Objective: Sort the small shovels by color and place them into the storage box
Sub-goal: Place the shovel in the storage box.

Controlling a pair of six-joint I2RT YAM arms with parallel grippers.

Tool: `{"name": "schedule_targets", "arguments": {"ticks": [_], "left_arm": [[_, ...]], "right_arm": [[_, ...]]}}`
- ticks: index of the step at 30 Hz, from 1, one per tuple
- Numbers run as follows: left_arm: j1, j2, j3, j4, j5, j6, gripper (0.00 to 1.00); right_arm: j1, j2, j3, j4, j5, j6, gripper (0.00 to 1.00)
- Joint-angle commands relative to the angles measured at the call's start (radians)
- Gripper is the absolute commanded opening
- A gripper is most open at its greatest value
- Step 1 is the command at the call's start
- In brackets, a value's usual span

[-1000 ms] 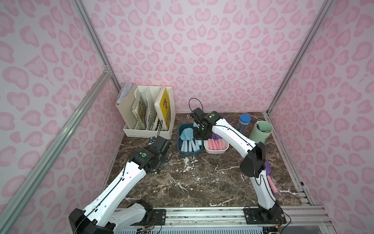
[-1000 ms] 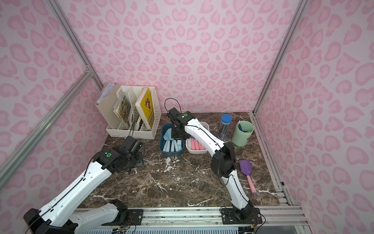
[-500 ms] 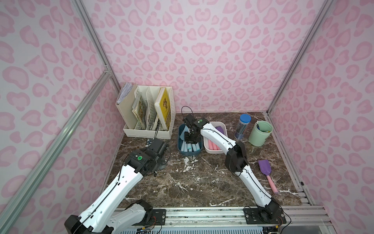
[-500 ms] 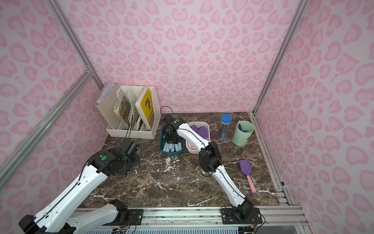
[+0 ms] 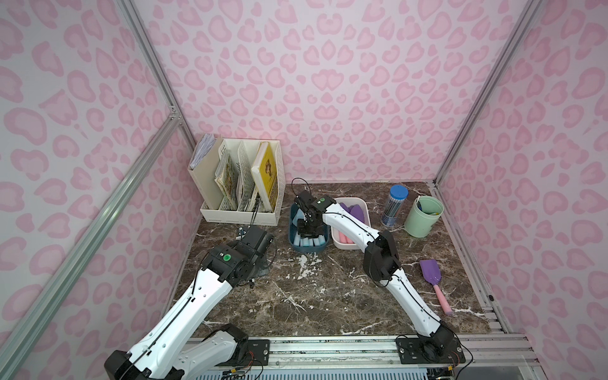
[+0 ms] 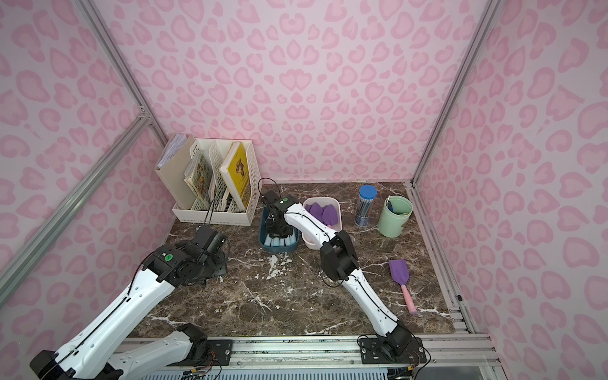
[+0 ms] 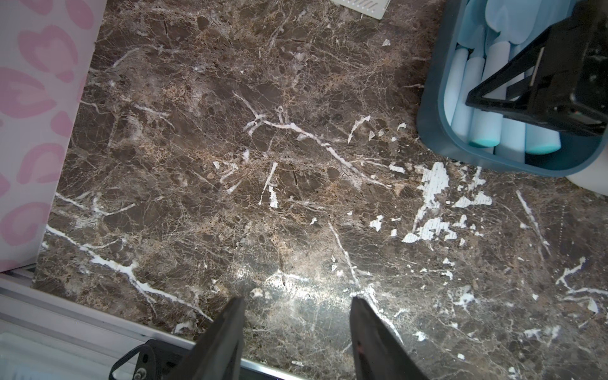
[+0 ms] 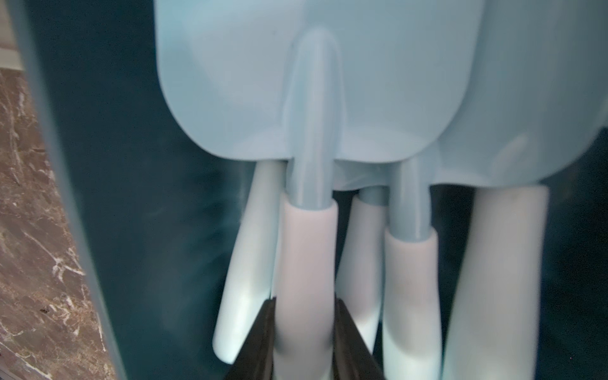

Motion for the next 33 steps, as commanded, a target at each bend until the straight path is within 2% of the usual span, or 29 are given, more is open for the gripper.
{"name": "schedule_targets", "arguments": {"ticks": [1, 8, 16, 22, 27, 33], "left_arm": [[0.001, -0.003, 0.0, -0.021, -0.014, 0.013, 0.56], [0.003, 0.0, -0.003, -0.012, -0.009, 0.015, 0.57], [0.003, 0.0, -0.012, 0.007, 0.005, 0.015, 0.57], [0.003, 0.018, -0.012, 0.031, 0.024, 0.019, 0.57], [0.003, 0.037, -0.007, 0.052, 0.022, 0.032, 0.57], [0.003, 0.09, -0.003, 0.108, 0.052, 0.048, 0.57]], "right_arm": [[0.002, -0.003, 0.001, -0.016, 0.009, 0.007, 0.32], [0.012, -0.076, -0.02, -0.061, 0.066, -0.009, 0.44], [0.023, -0.291, -0.192, -0.095, 0.174, -0.015, 0.52], [-0.027, -0.634, -0.65, 0.004, 0.259, 0.016, 0.52], [-0.164, -0.93, -1.048, 0.086, 0.256, 0.064, 0.53], [-0.349, -1.193, -1.368, 0.064, 0.289, 0.096, 0.56]]}}
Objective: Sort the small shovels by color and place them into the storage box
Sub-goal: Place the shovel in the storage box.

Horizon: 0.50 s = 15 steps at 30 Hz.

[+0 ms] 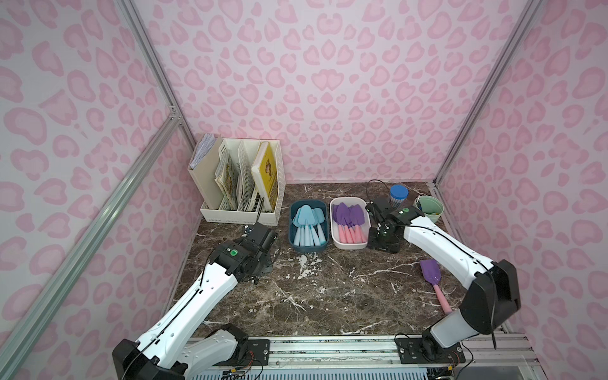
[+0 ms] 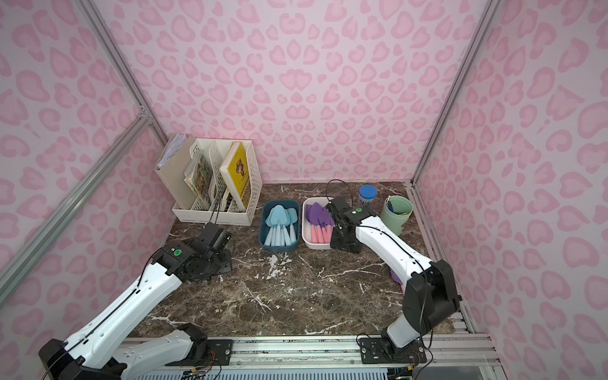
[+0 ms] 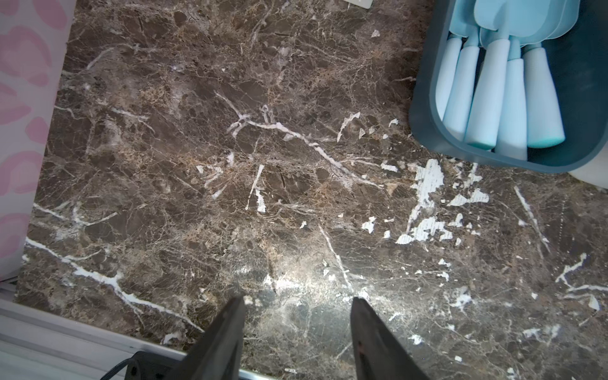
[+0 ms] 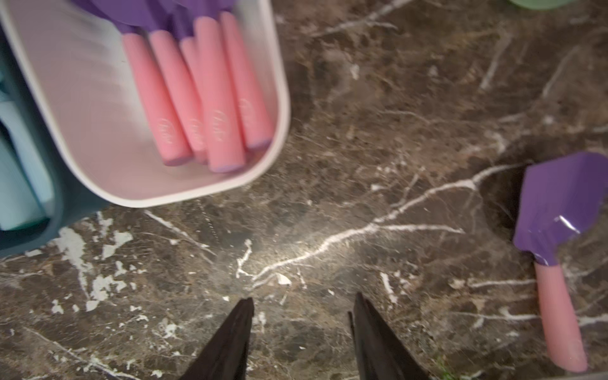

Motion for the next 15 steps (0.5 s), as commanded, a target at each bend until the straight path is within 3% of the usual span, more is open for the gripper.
{"name": "schedule_targets", "arguments": {"ticks": [1, 9, 15], "left_arm": [[0.001, 0.03, 0.009, 0.047, 0.027, 0.014, 0.57], [0.001, 0.078, 0.008, 0.109, 0.069, 0.014, 0.57], [0.003, 0.092, 0.003, 0.131, 0.08, 0.019, 0.57]], "right_arm": [[-0.089, -0.104, -0.126, -0.016, 0.033, 0.04, 0.57], [-0.353, -0.303, -0.362, -0.01, 0.026, 0.038, 0.62], [-0.537, -0.346, -0.444, 0.01, 0.046, 0.024, 0.65]]}}
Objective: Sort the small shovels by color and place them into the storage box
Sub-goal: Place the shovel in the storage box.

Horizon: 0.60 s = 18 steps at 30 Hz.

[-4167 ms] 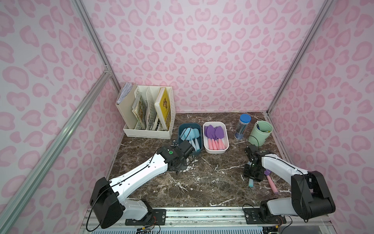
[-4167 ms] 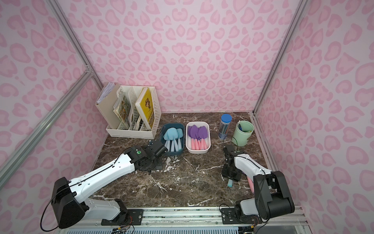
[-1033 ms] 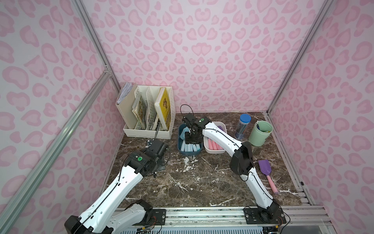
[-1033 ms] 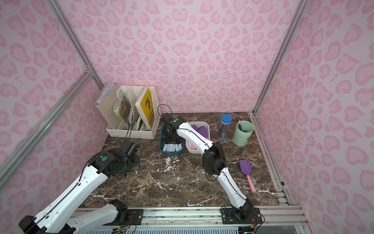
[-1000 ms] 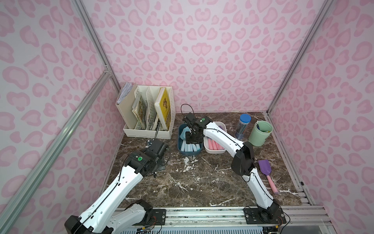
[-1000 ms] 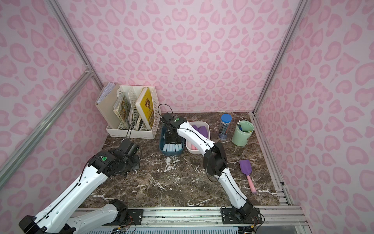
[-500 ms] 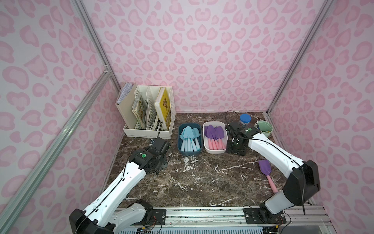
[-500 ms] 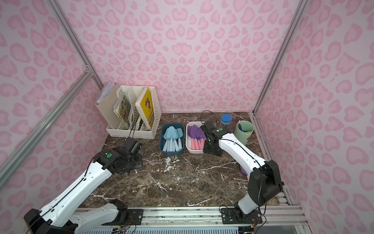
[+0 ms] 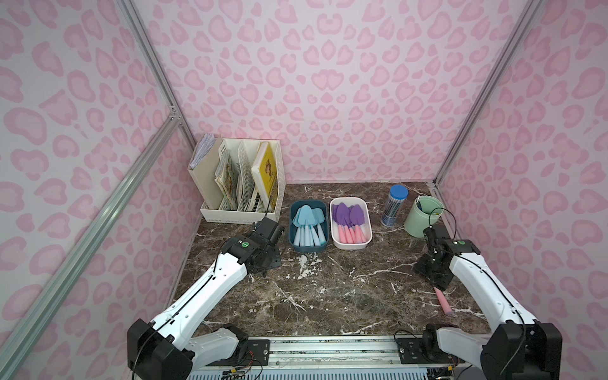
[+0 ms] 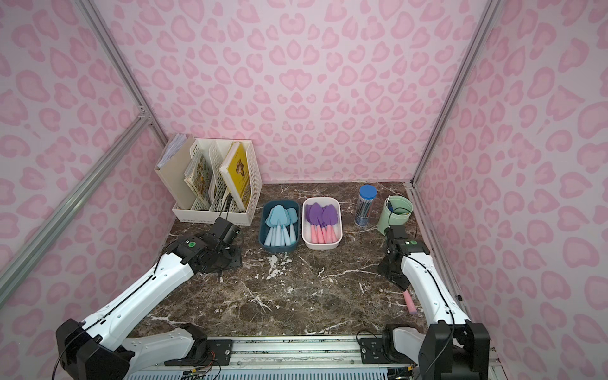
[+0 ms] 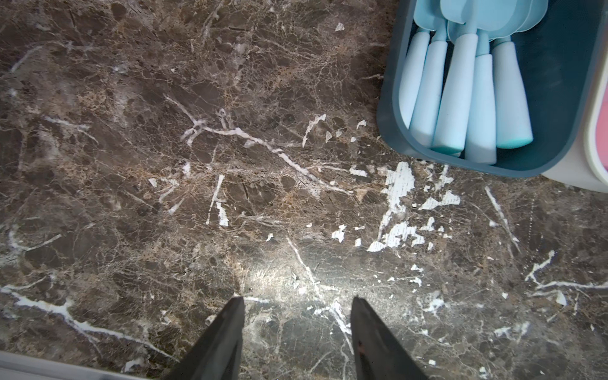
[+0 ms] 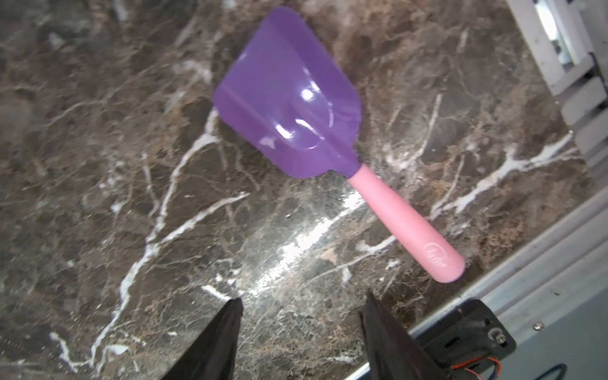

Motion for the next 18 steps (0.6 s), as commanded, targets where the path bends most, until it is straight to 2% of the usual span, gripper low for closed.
{"name": "schedule_targets", "arguments": {"ticks": [1, 11, 18], "left_arm": [[0.001, 0.004, 0.0, 0.023, 0.012, 0.012, 0.57], [0.004, 0.008, 0.008, 0.028, 0.008, 0.021, 0.57], [0.007, 0.012, 0.006, 0.022, 0.006, 0.02, 0.57]], "right_arm": [[-0.068, -0.006, -0.023, 0.016, 0.028, -0.003, 0.65], [-0.228, 0.044, -0.085, 0.081, 0.029, -0.094, 0.67], [-0.266, 0.082, -0.119, 0.141, -0.013, -0.13, 0.72]]}}
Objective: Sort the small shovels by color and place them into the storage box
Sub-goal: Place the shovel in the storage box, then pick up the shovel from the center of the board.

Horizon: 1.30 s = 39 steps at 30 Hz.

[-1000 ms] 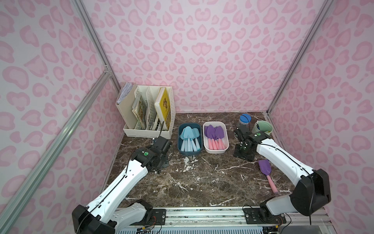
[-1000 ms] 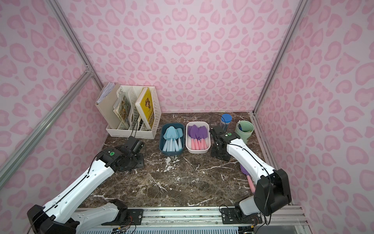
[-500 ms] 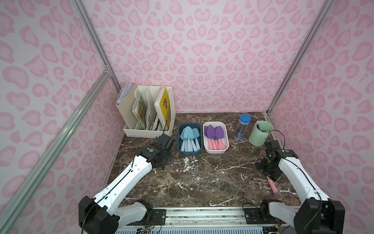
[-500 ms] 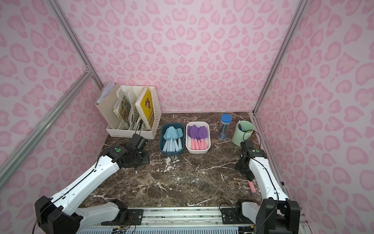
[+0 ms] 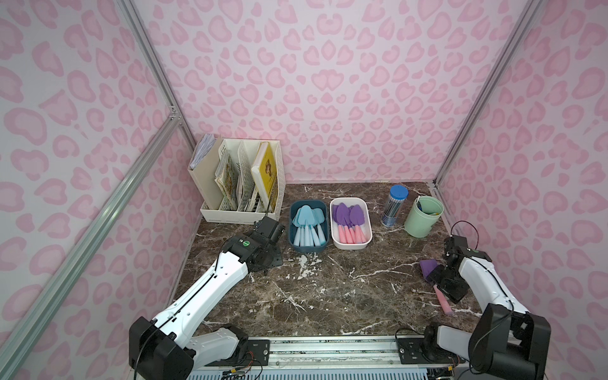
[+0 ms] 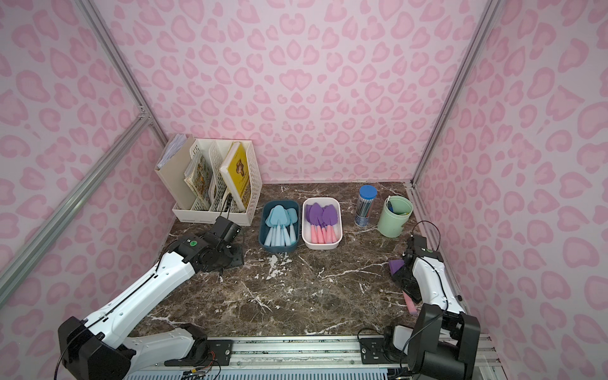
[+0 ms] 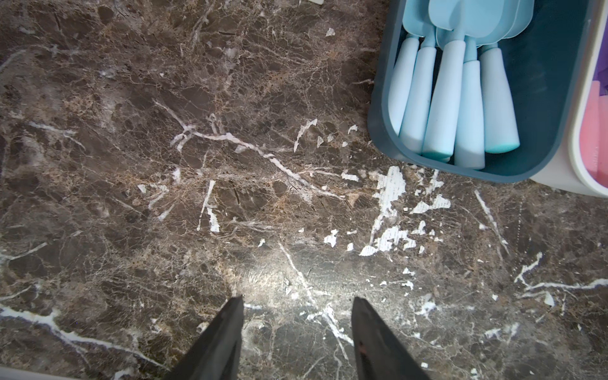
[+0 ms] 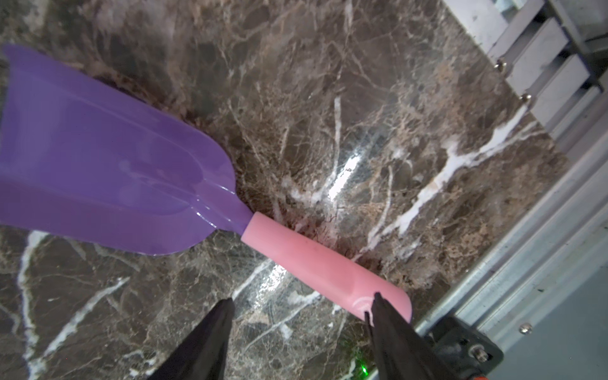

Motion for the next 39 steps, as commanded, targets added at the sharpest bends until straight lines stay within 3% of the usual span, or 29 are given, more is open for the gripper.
{"name": "schedule_targets", "arguments": {"ticks": [1, 21, 39], "left_arm": [[0.002, 0.002, 0.006, 0.003, -0.003, 0.012, 0.57], [0.004, 0.003, 0.024, -0.02, -0.016, 0.018, 0.57], [0.007, -0.016, 0.019, -0.022, -0.019, 0.021, 0.57]], "right_arm": [[-0.005, 0.026, -0.008, 0.036, -0.03, -0.025, 0.72], [0.036, 0.113, -0.054, 0.1, -0.16, -0.057, 0.72], [0.068, 0.035, -0.107, 0.085, -0.199, 0.008, 0.56]]}}
